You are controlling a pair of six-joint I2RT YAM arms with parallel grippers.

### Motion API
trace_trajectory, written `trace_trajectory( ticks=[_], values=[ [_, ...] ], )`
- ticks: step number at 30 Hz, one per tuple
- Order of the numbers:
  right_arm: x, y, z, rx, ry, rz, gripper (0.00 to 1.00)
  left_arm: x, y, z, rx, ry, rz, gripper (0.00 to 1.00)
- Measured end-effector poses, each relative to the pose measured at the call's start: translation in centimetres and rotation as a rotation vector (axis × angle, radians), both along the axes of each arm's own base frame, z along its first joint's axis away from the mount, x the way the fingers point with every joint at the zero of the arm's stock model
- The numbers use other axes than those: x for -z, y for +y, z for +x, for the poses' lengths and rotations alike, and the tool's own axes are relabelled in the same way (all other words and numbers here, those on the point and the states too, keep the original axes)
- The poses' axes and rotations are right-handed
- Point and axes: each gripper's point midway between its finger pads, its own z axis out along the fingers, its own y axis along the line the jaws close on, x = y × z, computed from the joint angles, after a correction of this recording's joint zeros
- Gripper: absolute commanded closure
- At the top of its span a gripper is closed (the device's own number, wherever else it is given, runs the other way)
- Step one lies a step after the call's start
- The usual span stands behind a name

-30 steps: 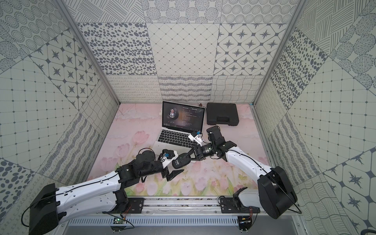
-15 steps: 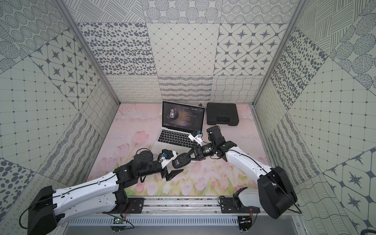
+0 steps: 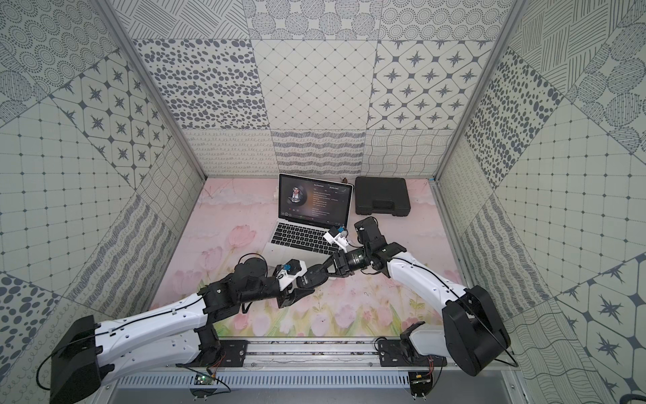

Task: Remove the wireless mouse receiver from the laptop
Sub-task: Close the lid on the mouse.

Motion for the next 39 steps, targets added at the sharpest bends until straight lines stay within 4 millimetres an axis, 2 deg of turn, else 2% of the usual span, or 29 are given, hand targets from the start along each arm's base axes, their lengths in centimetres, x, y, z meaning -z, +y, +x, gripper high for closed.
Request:
trace_trajectory(
  ticks=[3, 15, 19, 33, 39],
  values=[
    [0.13, -0.05, -0.07, 0.000, 0.003, -0.006, 0.48, 0.02, -0.13, -0.09, 0.009, 0.007, 0.008, 0.70],
    [-0.12, -0.23, -0.45, -0.002, 0.008, -0.009, 0.43, 0.15, -0.40, -0.03, 0.021, 0.004, 0.019, 0.74],
    [-0.57, -0.44, -0.47, 0.006, -0.006, -0.004, 0.43, 0.28, -0.50, 0.03, 0.023, 0.007, 0.025, 0.75],
    [-0.23, -0.64, -0.59, 0.011, 0.007, -0.021, 0.46, -0.16, -0.19, -0.20, 0.023, 0.003, 0.025, 0.76],
    [-0.34, -0.61, -0.95, 0.001, -0.005, -0.020, 0.58, -0.46, -0.14, -0.26, 0.024, -0.002, 0.018, 0.77]
  ],
)
